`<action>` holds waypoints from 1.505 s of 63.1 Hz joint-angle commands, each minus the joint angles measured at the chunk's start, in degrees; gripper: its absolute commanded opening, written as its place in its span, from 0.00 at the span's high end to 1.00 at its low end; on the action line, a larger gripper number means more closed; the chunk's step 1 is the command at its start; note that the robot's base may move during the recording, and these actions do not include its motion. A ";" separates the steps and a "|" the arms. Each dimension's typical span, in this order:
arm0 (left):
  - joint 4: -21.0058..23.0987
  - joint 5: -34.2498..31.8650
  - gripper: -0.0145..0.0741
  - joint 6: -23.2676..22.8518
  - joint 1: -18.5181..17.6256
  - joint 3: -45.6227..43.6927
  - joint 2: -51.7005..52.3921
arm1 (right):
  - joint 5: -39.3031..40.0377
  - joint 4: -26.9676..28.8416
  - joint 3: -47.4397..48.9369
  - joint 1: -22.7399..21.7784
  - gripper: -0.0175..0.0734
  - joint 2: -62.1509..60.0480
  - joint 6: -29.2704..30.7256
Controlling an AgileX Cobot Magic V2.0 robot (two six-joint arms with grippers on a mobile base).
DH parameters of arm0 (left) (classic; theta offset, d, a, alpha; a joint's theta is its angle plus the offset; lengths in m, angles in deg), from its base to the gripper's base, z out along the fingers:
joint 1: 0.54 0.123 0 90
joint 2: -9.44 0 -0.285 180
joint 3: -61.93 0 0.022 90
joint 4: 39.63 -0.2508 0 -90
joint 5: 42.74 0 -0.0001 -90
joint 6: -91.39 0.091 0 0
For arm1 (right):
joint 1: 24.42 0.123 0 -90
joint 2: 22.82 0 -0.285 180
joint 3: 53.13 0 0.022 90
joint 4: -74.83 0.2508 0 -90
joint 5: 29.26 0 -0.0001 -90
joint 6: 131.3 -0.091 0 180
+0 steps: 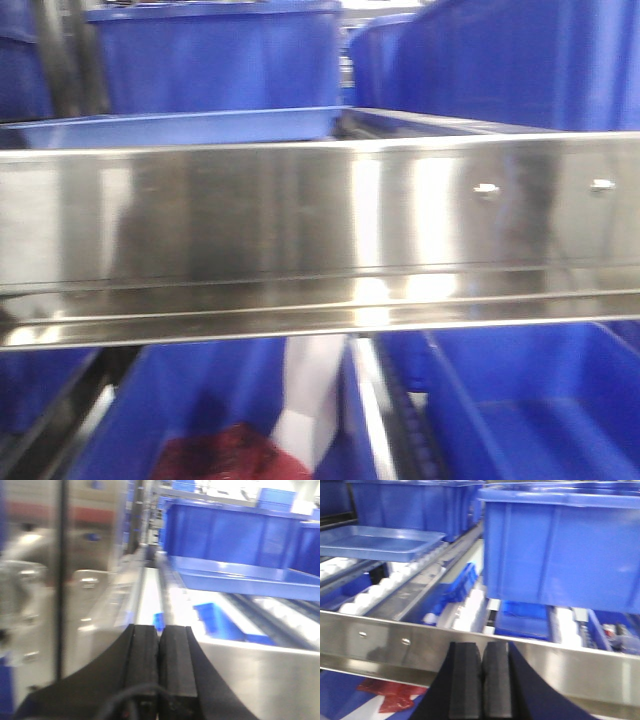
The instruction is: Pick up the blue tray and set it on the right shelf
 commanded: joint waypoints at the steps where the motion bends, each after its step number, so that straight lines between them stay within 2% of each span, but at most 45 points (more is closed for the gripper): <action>1: 0.13 -5.03 0.89 0.37 -0.44 1.78 0.81 | 5.16 -1.15 1.25 0.06 0.79 1.44 0.34; 44: 0.13 -5.03 0.89 0.37 -0.44 1.78 0.81 | 5.16 -1.15 1.25 0.06 0.79 1.44 0.34; 49: 0.13 -5.03 0.89 0.37 -0.44 1.78 0.81 | 5.58 0.16 1.09 -0.53 0.79 1.44 0.34; 57: 0.13 -5.03 0.89 0.37 -0.44 1.78 0.81 | 13.95 -0.27 -2.76 -4.62 0.79 1.44 4.33; 65: 0.13 -5.03 0.89 0.37 -0.44 1.78 0.81 | 28.89 1.74 -11.84 -11.00 0.79 1.44 8.45; 76: 0.13 -5.03 0.89 0.37 -0.44 1.78 0.81 | 42.98 5.65 -23.62 -16.38 0.79 1.38 8.45; 88: 0.13 -5.03 0.89 0.37 -0.44 1.78 0.81 | 50.01 7.49 -32.59 -17.28 0.79 -2.03 8.45; 95: 0.13 -5.03 0.89 0.37 -0.44 1.78 0.81 | 48.89 7.89 -32.37 -17.61 0.79 -2.42 8.45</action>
